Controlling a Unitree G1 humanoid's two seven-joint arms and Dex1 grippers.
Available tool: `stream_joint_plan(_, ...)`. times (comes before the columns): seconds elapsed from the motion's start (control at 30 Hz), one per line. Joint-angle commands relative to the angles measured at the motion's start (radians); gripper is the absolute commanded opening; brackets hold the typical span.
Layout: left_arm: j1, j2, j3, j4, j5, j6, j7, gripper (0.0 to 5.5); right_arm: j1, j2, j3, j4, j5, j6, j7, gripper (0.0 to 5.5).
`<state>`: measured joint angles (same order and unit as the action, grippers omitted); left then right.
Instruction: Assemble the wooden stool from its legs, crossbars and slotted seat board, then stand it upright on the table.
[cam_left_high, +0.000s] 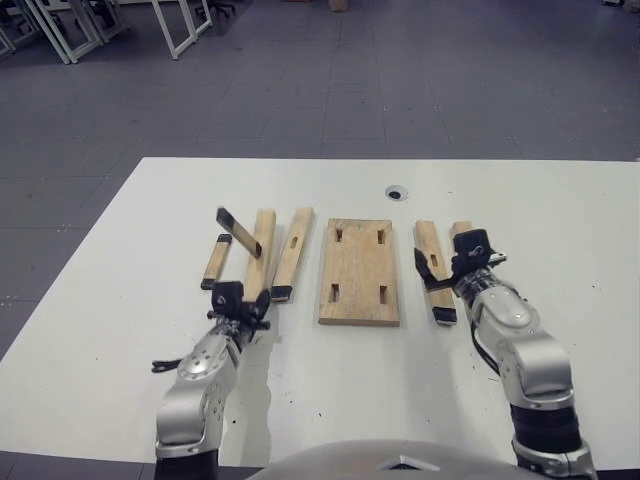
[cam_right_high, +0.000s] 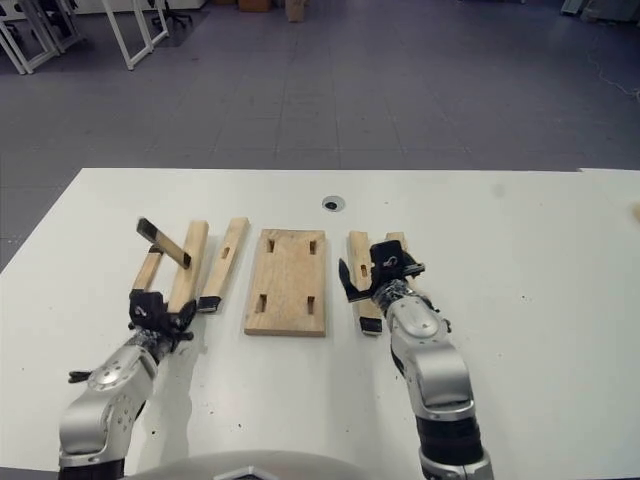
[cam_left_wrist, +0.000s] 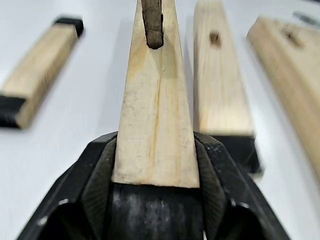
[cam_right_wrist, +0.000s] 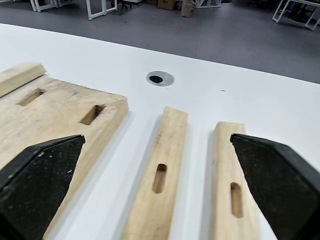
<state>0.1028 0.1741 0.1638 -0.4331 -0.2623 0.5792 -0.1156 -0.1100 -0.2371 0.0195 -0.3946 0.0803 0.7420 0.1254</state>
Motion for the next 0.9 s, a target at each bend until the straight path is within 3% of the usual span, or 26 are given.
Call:
stream_joint_plan(0.03,-0.275,0.044,0.07,-0.033,-0.184,0.043,-0.088,2.04,-0.108,0.009,-0.117,0.044,0.183,0.058,0.13,5.5)
stream_joint_plan(0.13,-0.375,0.06,0.084,0.022,-0.489,0.243,-0.246,2.04,-0.23,0.071,-0.26,0.049,0.537,0.262,0.26,5.5)
stream_joint_plan(0.27,-0.408,0.123,0.06,0.102,-0.713,0.406,-0.431,2.04,-0.407,0.075,-0.436,0.134,0.996,0.467,0.295,5.5)
stream_joint_plan(0.37,-0.436,0.123,0.064,0.145,-0.822,0.472,-0.468,2.04,-0.458,0.057,-0.47,0.18,1.251,0.53,0.248,5.5)
stream_joint_plan(0.73,-0.413,0.098,0.053,0.11,-1.098,0.54,-0.357,2.04,-0.415,-0.002,-0.355,0.169,1.383,0.454,0.126,5.5)
stream_joint_plan(0.87,-0.38,0.128,0.02,0.11,-1.092,0.539,-0.369,2.04,-0.443,-0.027,-0.325,0.181,1.437,0.44,0.12,5.5)
stream_joint_plan(0.9,-0.381,0.134,0.021,0.121,-1.087,0.534,-0.37,2.04,-0.445,-0.033,-0.323,0.19,1.474,0.439,0.118,5.24)
